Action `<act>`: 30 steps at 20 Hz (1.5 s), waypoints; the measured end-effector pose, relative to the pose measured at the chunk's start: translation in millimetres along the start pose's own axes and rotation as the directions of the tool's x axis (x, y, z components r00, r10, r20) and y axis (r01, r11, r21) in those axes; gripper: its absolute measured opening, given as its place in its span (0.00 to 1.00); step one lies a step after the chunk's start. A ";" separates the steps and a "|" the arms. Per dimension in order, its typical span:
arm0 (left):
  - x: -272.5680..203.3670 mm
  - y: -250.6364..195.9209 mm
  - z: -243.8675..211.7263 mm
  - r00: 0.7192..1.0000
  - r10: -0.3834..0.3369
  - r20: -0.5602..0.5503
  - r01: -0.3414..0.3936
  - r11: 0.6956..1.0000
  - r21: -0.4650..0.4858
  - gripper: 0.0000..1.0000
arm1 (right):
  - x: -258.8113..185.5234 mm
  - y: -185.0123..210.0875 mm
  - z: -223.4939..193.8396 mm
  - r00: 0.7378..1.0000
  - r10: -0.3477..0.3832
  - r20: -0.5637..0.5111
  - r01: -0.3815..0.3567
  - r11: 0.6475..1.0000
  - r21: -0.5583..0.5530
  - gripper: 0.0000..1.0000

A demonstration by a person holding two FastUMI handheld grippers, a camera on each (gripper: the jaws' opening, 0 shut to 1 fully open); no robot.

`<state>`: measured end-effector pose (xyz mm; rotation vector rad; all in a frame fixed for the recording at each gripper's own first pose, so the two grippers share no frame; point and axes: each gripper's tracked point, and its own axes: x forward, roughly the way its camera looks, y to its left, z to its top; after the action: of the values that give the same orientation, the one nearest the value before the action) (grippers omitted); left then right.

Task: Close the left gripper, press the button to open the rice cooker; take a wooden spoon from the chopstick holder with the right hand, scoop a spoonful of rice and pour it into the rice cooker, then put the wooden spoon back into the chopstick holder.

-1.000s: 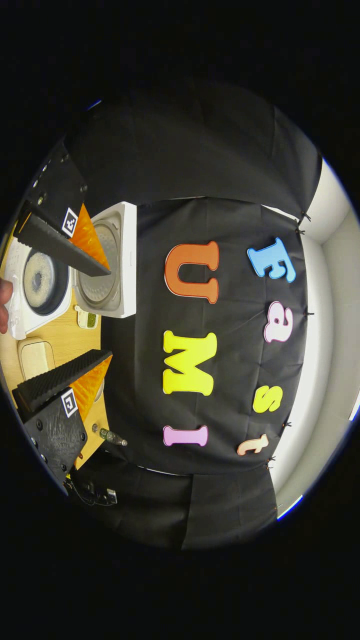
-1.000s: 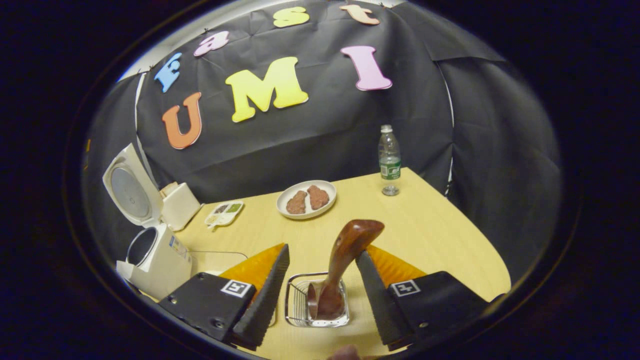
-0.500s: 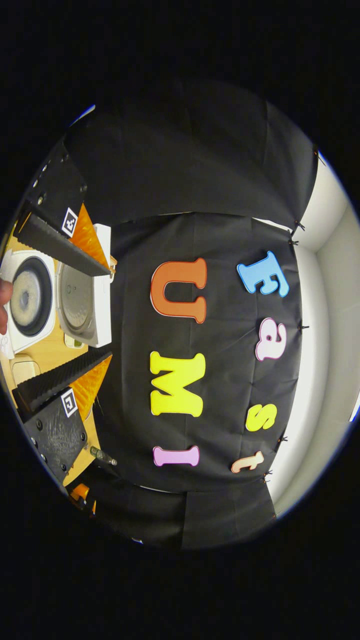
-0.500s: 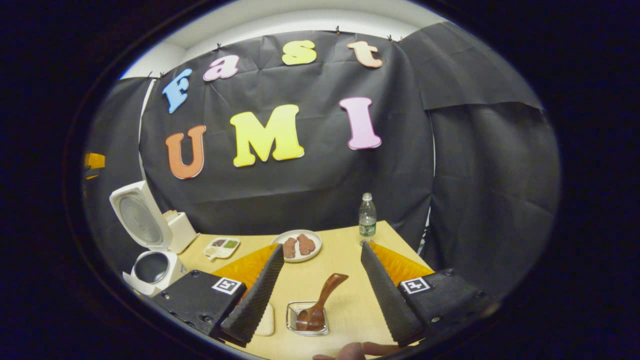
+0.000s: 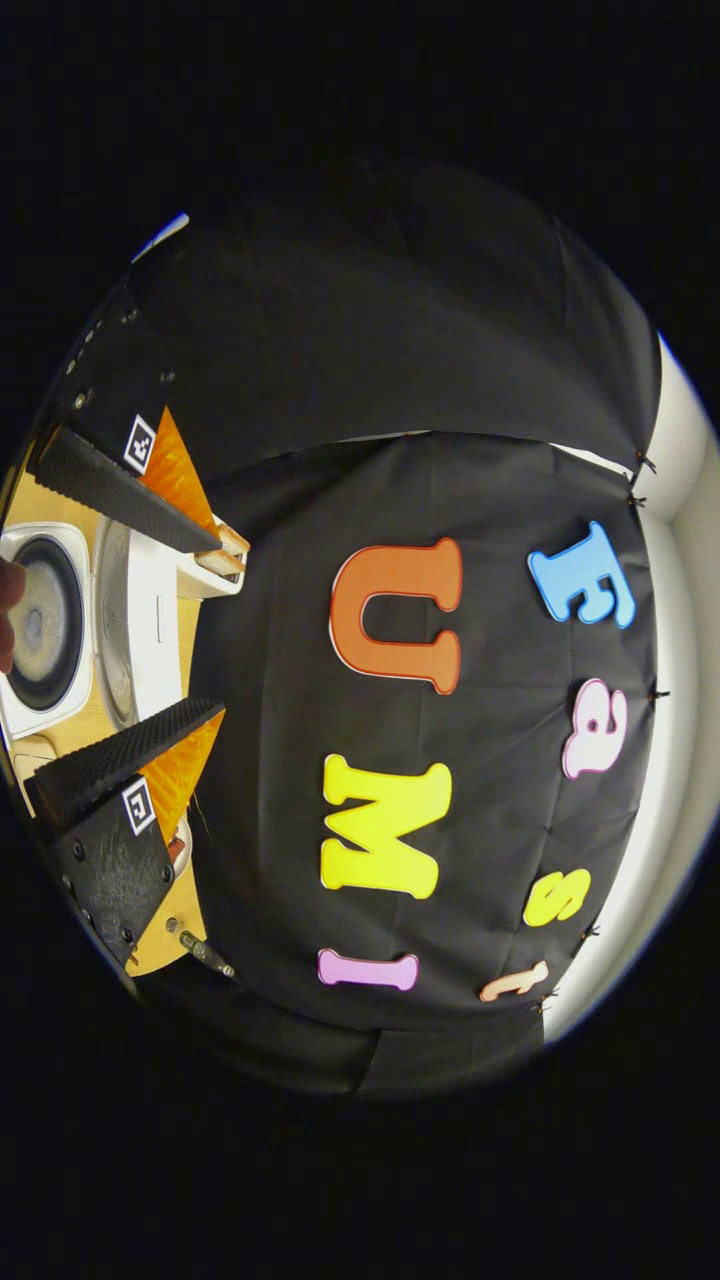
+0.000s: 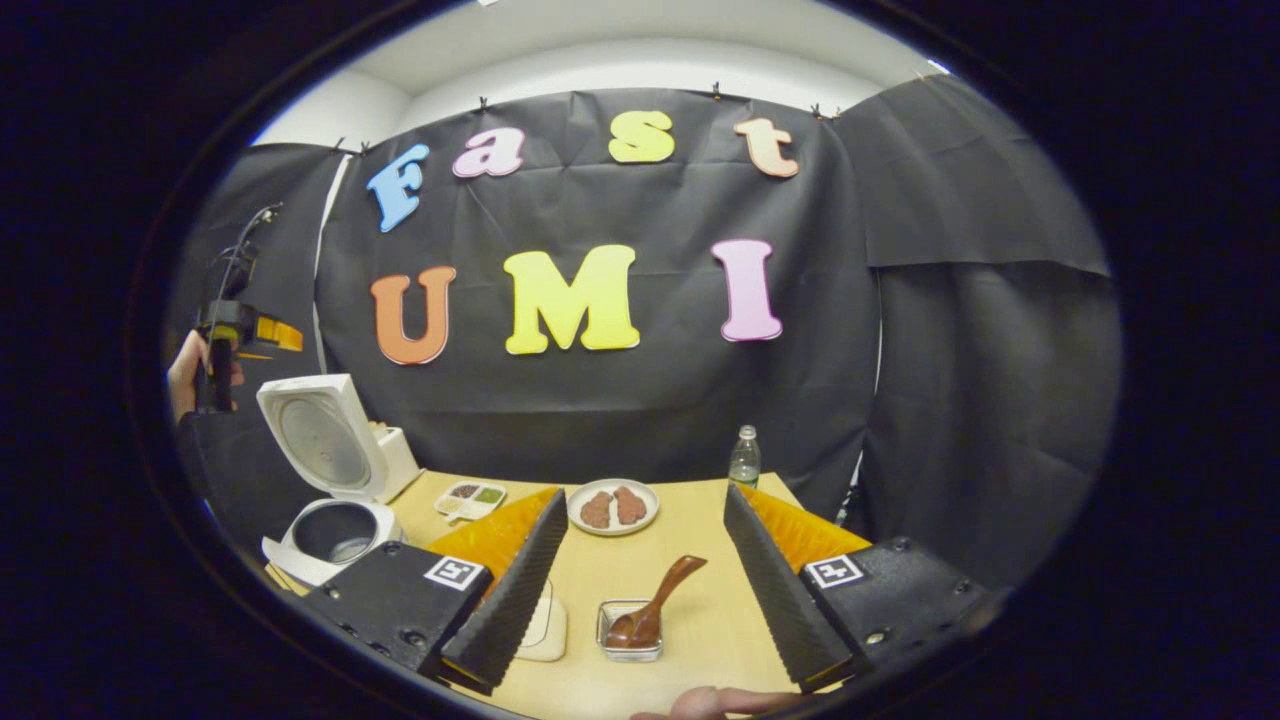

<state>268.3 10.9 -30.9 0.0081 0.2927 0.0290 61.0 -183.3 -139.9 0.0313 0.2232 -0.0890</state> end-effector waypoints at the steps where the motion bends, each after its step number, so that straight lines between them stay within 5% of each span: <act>1: 7.9 0.6 -6.1 1.000 0.000 -0.026 0.000 1.000 0.001 0.94 | -3.5 3.3 -2.7 1.000 0.002 -0.010 -0.002 1.000 0.016 0.99; 14: 30.4 7.4 -37.8 0.976 -0.022 -0.219 0.016 0.999 -0.030 0.97 | -2.1 17.4 -26.9 0.996 0.013 -0.091 0.001 0.990 0.144 0.99; 21: -33.6 -3.6 -86.4 0.956 -0.037 -0.291 0.034 0.999 -0.013 0.97 | -2.5 58.4 -21.1 0.992 0.099 -0.081 -0.088 0.988 0.126 1.00; 30: -90.0 -16.1 -185.2 0.898 -0.066 -0.435 0.049 0.998 -0.050 0.97 | -7.9 102.9 -25.4 0.977 0.184 -0.106 -0.172 0.979 0.112 0.99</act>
<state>129.2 -7.1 -182.5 -0.0458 0.7437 -0.0239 57.1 -79.2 -160.7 0.1588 0.3307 0.0811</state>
